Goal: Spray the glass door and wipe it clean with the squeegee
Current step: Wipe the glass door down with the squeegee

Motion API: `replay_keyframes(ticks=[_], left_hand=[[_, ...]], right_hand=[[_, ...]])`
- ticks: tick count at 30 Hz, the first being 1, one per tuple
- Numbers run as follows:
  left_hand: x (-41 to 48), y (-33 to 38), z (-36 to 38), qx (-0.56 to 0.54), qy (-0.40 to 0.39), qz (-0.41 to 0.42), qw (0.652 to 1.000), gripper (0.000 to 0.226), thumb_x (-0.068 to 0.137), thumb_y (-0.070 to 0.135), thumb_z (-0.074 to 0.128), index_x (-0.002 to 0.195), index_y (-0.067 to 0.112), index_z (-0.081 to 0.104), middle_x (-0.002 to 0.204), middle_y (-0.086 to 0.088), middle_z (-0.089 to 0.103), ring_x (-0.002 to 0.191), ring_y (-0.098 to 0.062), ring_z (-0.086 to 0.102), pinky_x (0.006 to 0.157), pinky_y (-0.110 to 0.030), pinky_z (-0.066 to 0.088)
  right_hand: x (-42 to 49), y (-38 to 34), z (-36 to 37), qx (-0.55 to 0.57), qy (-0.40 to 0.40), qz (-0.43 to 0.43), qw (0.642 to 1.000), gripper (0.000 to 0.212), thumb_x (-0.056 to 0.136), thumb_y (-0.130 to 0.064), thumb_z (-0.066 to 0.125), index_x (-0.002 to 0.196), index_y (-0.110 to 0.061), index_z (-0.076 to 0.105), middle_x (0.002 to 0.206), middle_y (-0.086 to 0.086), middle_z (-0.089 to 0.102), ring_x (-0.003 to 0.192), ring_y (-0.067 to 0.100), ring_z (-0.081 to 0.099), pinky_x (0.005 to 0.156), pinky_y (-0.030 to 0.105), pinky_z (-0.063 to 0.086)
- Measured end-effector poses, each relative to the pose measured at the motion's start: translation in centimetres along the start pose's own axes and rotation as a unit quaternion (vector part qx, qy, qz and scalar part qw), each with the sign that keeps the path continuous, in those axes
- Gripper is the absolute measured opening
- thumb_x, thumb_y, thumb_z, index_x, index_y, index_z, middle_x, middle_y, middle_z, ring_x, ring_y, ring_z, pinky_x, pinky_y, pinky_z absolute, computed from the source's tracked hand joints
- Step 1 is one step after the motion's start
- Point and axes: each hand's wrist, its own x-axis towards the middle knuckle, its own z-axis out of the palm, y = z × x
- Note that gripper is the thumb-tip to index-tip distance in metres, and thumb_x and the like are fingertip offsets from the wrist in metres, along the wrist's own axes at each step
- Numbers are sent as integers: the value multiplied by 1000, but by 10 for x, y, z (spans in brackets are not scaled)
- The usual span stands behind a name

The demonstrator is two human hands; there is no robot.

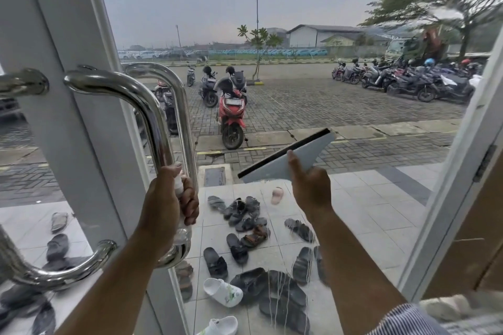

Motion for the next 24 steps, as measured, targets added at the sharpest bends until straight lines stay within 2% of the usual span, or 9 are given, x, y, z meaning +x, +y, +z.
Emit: replay_keyframes(ticks=[3,6,9,11,15,18,21,24], left_hand=[[-1,1,-1,-3,-4,-4,1000,46,76,55,43,52,16,36,43,-5,31,43,-16,26,44,-25,23],[-3,2,-3,-32,-20,-10,999,46,73,56,45,49,18,37,43,-4,31,41,-16,25,42,-22,23],[-4,4,-9,-55,-41,-11,998,46,70,58,47,46,20,39,44,-3,31,41,-16,25,43,-23,24],[-4,4,-12,-70,-52,-10,996,47,76,55,43,45,19,39,44,-4,30,40,-16,25,43,-23,24],[-3,1,-14,-76,-68,6,995,49,83,48,35,45,18,37,42,-5,30,38,-16,25,41,-22,25],[-3,0,-13,-90,-71,5,993,49,83,47,34,44,18,37,39,-3,30,36,-16,24,40,-21,25],[-2,-2,-14,-87,-76,10,993,50,82,48,37,43,18,38,39,-3,31,36,-16,24,41,-21,25],[0,-4,-15,-83,-72,11,994,48,77,53,44,43,19,39,39,-1,31,36,-16,26,42,-21,24]], right_hand=[[0,-41,11,105,-31,-14,994,55,93,-56,56,59,-12,58,49,-1,54,38,9,49,41,23,35],[2,-77,39,190,-53,25,980,52,94,-58,54,64,-15,56,44,-7,49,32,4,43,37,20,32],[1,-89,69,198,-8,45,979,55,92,-61,54,65,-14,59,52,-3,55,39,7,50,41,22,35],[-5,-83,84,177,6,33,984,58,92,-63,53,64,-12,60,56,-1,59,45,10,54,42,22,36],[-26,-57,112,81,-21,3,996,67,90,-69,48,73,-6,65,65,5,64,55,16,61,40,18,33],[-43,-33,123,-14,-63,-25,998,67,90,-72,44,74,-11,63,69,4,66,62,21,66,45,23,42],[-57,0,126,-156,-104,-49,981,77,85,-82,32,76,-11,62,76,7,70,69,28,68,61,36,56],[-56,26,116,-276,-136,-108,945,88,84,-84,22,88,-9,68,82,11,72,75,30,70,68,39,57]])
